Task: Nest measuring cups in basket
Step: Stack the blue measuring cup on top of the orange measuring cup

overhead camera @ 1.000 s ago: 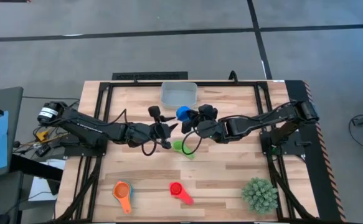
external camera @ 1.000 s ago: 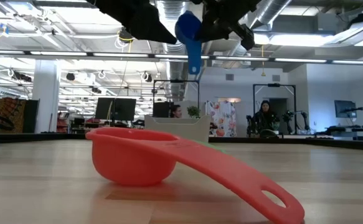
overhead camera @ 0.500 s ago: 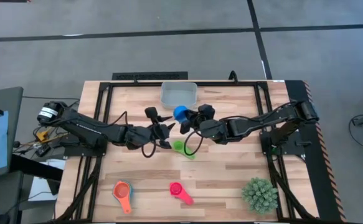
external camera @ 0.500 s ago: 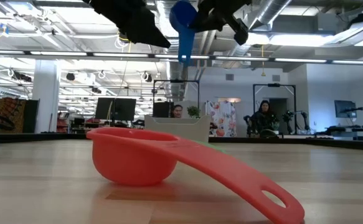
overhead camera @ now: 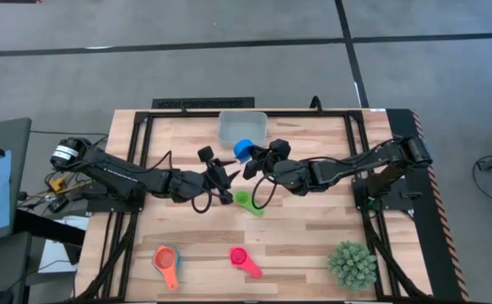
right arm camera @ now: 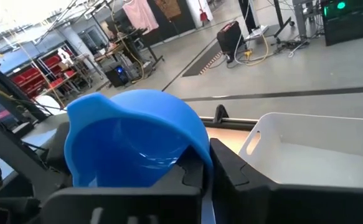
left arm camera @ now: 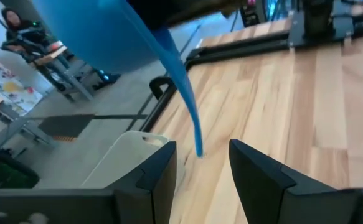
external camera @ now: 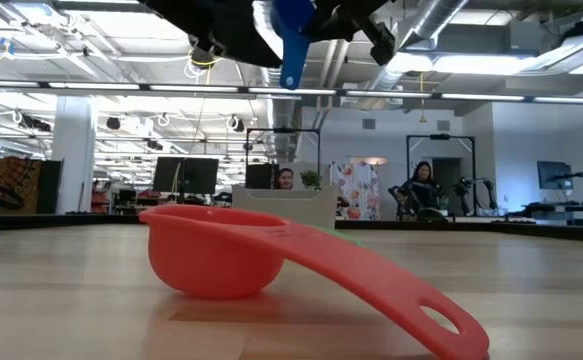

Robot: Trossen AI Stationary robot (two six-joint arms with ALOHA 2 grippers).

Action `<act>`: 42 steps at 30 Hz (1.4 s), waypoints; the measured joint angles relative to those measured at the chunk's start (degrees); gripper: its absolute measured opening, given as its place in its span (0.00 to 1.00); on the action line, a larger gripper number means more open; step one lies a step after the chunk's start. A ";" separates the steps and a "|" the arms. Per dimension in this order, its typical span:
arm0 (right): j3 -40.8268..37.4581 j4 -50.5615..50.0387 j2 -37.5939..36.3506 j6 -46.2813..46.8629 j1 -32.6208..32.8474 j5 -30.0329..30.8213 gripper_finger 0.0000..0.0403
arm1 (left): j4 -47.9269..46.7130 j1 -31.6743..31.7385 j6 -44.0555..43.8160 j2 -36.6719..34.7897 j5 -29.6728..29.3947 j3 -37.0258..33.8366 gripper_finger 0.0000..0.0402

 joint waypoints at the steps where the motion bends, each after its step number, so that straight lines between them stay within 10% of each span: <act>1: 0.00 0.05 0.01 0.01 0.00 0.00 0.05 | 0.97 -0.01 0.06 0.00 0.06 0.00 0.35; 10: 0.00 3.95 0.01 0.01 1.34 -3.85 0.08 | 4.97 2.93 -3.04 -0.04 8.29 0.00 0.31; 17: -0.02 3.93 0.01 -3.16 1.91 -5.53 0.07 | 4.54 1.30 -4.97 -0.04 7.85 0.00 0.03; 31: -0.04 3.80 -0.55 -32.35 9.49 -7.10 0.38 | 0.94 -6.04 -16.69 -0.84 5.10 0.01 0.00; 42: -1.90 0.52 -1.17 -25.15 17.53 -5.03 0.58 | 2.32 -6.08 -20.86 -4.00 24.71 0.02 0.00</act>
